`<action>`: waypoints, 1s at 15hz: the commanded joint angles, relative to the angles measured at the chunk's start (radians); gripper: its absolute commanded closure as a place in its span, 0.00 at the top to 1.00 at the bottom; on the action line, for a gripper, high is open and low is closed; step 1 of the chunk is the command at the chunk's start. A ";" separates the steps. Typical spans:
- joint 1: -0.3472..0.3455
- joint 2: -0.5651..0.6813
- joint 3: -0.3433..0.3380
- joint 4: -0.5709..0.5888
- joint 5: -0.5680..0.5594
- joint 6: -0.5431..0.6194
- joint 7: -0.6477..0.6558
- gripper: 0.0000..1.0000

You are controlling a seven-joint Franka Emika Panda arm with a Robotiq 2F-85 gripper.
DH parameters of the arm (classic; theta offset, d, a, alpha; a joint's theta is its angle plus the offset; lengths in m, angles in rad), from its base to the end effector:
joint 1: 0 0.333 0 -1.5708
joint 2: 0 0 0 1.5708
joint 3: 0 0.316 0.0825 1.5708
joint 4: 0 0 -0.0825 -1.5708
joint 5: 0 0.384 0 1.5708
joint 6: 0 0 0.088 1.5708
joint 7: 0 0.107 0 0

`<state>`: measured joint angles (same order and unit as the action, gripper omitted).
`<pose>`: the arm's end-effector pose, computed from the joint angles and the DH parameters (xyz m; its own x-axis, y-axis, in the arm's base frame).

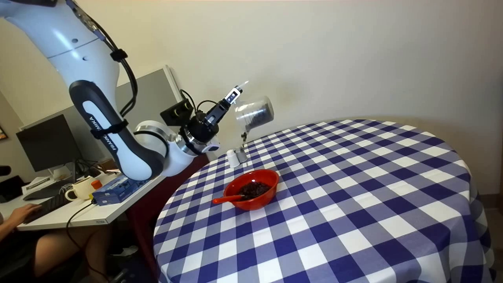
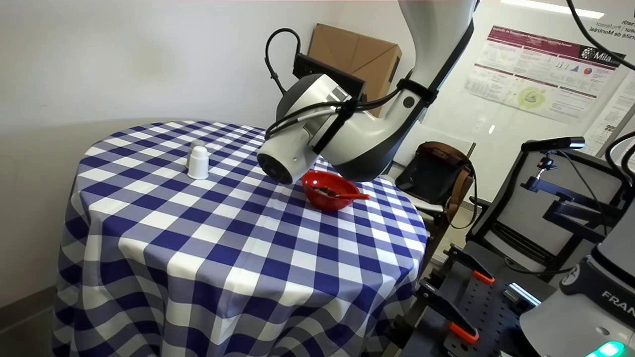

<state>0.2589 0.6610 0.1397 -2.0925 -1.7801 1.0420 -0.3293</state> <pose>0.5253 0.0726 0.1895 0.2709 -0.3890 -0.8805 0.9163 0.3844 0.1121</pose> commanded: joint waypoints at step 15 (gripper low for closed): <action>0.000 0.028 -0.015 -0.013 -0.035 -0.098 0.060 0.12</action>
<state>0.2572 0.6820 0.1316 -2.0928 -1.7901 0.9823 -0.2890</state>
